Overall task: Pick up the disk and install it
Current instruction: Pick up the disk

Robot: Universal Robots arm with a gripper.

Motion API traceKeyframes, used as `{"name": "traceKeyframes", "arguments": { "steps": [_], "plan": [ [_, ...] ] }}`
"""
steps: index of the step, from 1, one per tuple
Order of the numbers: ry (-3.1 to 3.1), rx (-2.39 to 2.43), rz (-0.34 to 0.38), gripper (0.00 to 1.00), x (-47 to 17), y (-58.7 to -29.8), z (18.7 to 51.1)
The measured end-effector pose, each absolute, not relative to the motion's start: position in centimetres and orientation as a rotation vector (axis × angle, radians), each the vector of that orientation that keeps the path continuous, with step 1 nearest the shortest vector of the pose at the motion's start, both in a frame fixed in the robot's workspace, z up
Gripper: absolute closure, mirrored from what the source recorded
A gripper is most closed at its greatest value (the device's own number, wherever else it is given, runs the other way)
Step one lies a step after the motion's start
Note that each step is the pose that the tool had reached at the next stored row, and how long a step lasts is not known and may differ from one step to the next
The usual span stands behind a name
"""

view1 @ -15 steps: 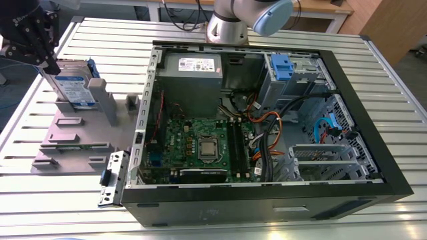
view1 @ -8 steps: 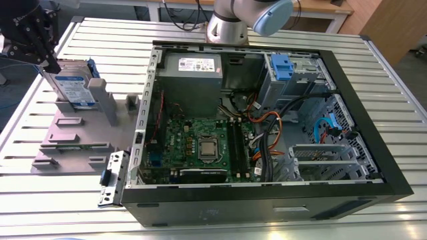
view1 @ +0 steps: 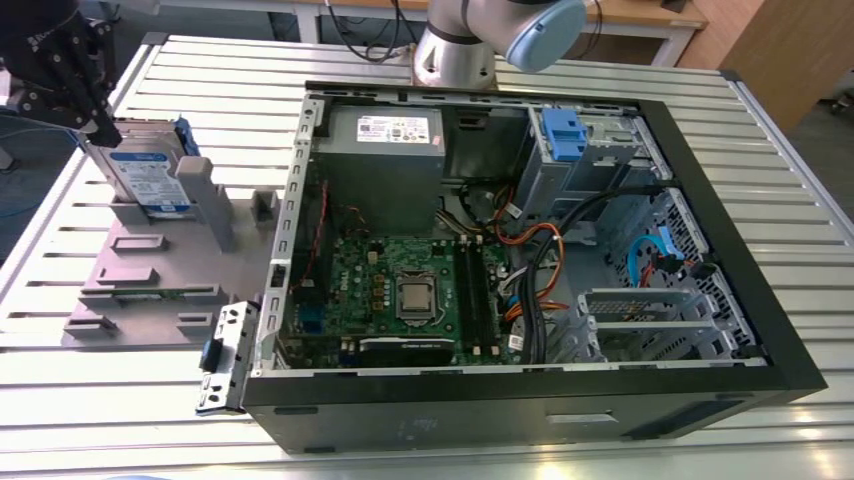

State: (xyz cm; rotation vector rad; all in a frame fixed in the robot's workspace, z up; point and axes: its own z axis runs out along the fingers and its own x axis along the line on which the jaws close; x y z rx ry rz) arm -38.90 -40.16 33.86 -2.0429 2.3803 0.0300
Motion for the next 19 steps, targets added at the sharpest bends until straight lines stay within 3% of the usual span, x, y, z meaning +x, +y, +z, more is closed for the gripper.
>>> {"name": "traceKeyframes", "arguments": {
  "steps": [19],
  "plan": [
    [2.317,-2.116,0.03,0.89,-38.91,-40.16,33.87]
  ]
}}
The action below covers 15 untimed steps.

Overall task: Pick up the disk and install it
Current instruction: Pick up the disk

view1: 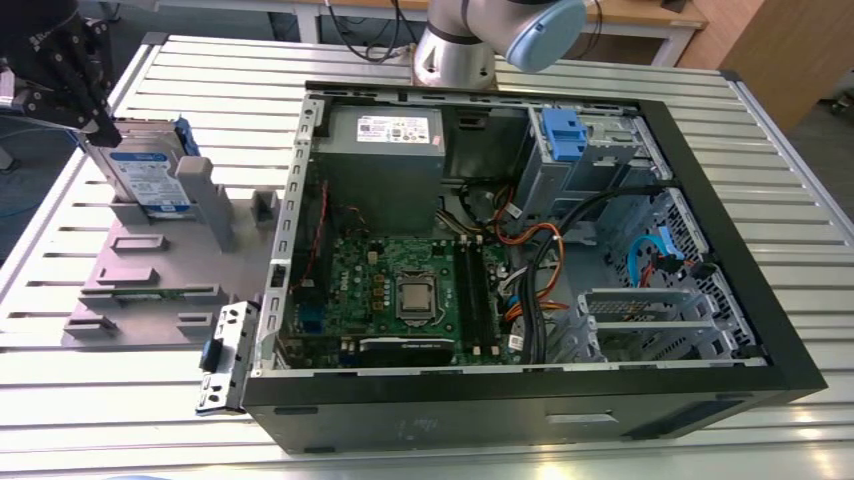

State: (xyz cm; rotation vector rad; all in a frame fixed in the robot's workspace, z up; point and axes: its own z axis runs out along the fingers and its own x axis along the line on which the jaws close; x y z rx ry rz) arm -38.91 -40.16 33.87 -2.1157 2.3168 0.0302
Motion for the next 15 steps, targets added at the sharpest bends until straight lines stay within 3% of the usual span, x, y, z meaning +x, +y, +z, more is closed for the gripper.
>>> {"name": "traceKeyframes", "arguments": {
  "steps": [15],
  "plan": [
    [2.241,-2.197,0.03,0.89,-38.96,-40.16,33.86]
  ]
}}
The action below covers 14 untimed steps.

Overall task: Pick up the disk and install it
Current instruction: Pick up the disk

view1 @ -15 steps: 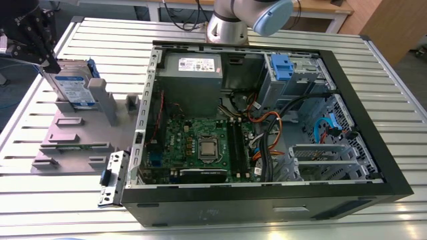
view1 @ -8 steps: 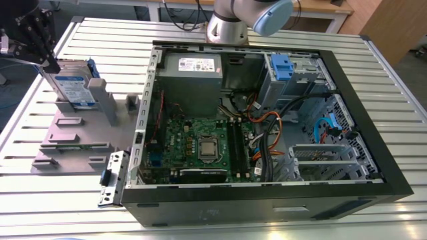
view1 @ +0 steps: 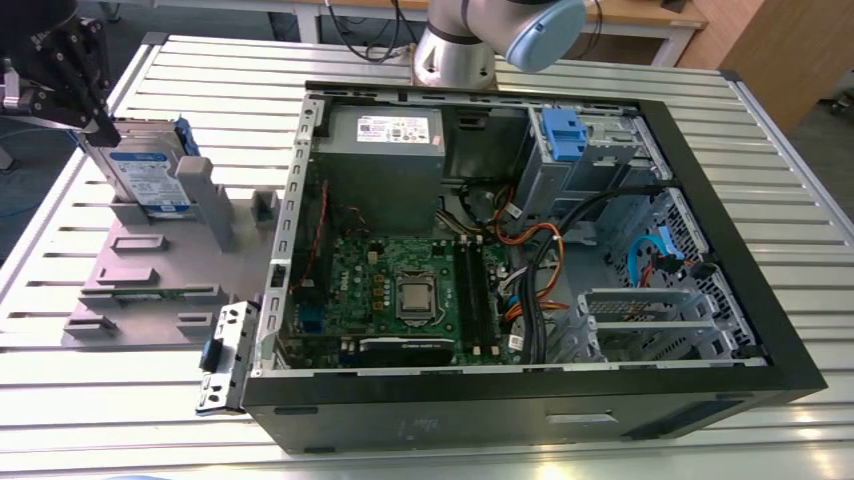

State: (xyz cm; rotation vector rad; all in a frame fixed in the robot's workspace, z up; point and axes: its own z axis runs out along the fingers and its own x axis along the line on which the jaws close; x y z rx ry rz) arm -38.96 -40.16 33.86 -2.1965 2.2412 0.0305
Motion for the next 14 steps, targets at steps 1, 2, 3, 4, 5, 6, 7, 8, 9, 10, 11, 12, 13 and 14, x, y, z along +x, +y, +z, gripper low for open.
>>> {"name": "traceKeyframes", "arguments": {
  "steps": [1,2,3,4,5,6,7,8,9,10,11,12,13,14],
  "plan": [
    [2.238,-2.2,0.03,0.89,-38.96,-40.16,33.86],
    [2.235,-2.203,0.03,0.89,-38.96,-40.16,33.87],
    [2.232,-2.206,0.03,0.89,-38.96,-40.16,33.86],
    [2.23,-2.208,0.03,0.89,-38.96,-40.16,33.87],
    [2.228,-2.21,0.03,0.89,-38.96,-40.16,33.86],
    [2.226,-2.212,0.03,0.89,-38.96,-40.16,33.86],
    [2.224,-2.214,0.03,0.89,-38.96,-40.16,33.86],
    [2.222,-2.216,0.03,0.89,-38.96,-40.16,33.86],
    [2.22,-2.218,0.03,0.89,-38.96,-40.16,33.86],
    [2.218,-2.22,0.031,0.89,-38.96,-40.16,33.87],
    [2.217,-2.222,0.031,0.89,-38.96,-40.16,33.86],
    [2.215,-2.223,0.03,0.89,-38.96,-40.16,33.86],
    [2.214,-2.225,0.03,0.89,-38.96,-40.16,33.86],
    [2.212,-2.226,0.03,0.89,-38.96,-40.16,33.86]
  ]
}}
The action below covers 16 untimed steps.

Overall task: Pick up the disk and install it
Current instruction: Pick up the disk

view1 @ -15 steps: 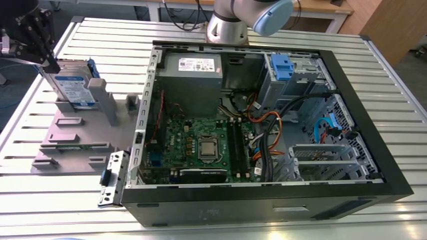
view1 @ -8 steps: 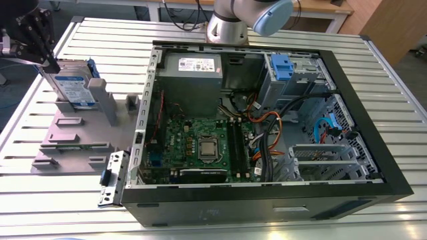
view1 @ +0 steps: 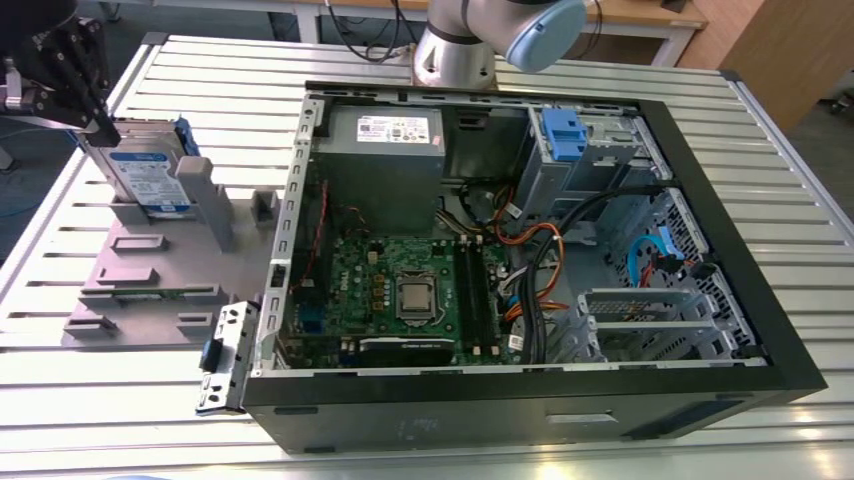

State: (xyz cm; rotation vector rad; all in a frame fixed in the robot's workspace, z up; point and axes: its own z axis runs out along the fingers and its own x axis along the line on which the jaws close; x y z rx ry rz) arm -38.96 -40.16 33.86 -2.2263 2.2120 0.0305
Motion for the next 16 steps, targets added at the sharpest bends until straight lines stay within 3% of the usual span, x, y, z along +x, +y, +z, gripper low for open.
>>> {"name": "traceKeyframes", "arguments": {
  "steps": [16],
  "plan": [
    [2.207,-2.231,0.03,0.89,-38.96,-40.16,33.86]
  ]
}}
